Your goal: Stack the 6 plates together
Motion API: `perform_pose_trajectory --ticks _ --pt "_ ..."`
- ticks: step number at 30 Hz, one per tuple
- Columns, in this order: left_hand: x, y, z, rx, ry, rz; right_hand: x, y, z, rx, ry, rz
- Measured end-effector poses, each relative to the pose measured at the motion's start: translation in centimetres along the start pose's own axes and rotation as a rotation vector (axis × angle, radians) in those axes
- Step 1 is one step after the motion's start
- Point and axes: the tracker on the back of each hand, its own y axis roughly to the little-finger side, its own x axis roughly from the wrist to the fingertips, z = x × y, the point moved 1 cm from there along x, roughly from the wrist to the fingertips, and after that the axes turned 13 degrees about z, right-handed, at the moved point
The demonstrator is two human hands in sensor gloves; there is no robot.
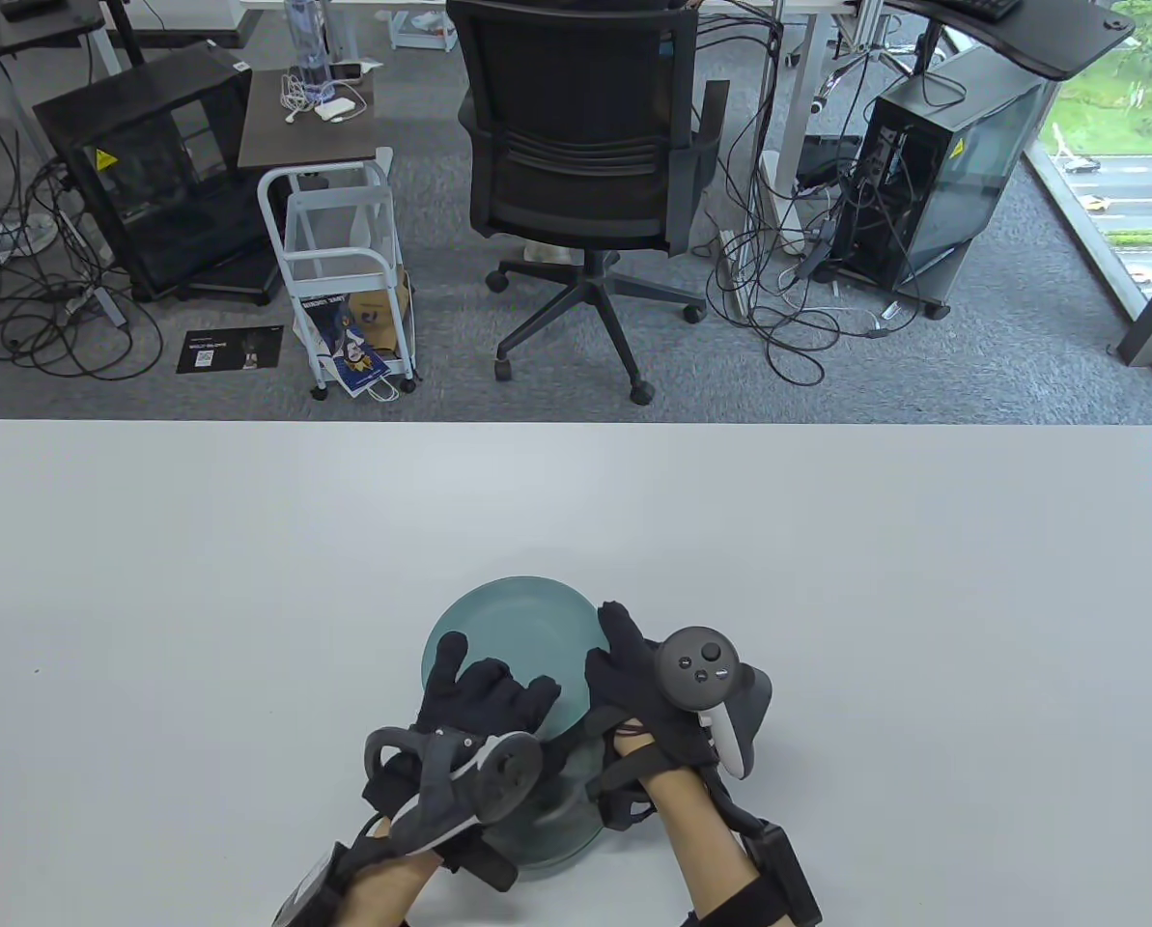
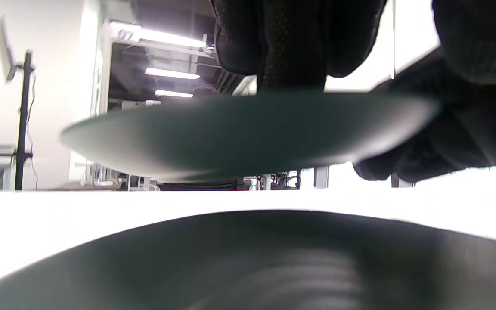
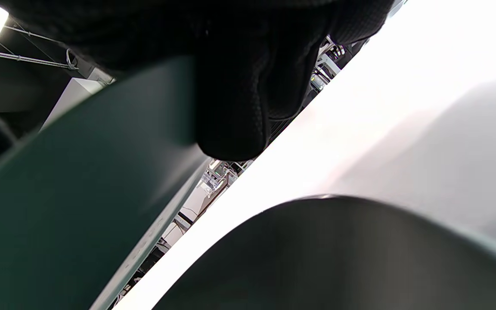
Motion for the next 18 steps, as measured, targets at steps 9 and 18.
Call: perform_pose_trajectory --ticks 9,18 --pt "1.2 4.5 1.5 -0.132 -0.043 0.231 0.3 1.2 -1.0 -0.060 -0.102 -0.078" --pt "1.9 7.2 0.1 -0.061 -0.038 0.425 0.7 1.3 0.1 -0.236 -0.211 -0.190"
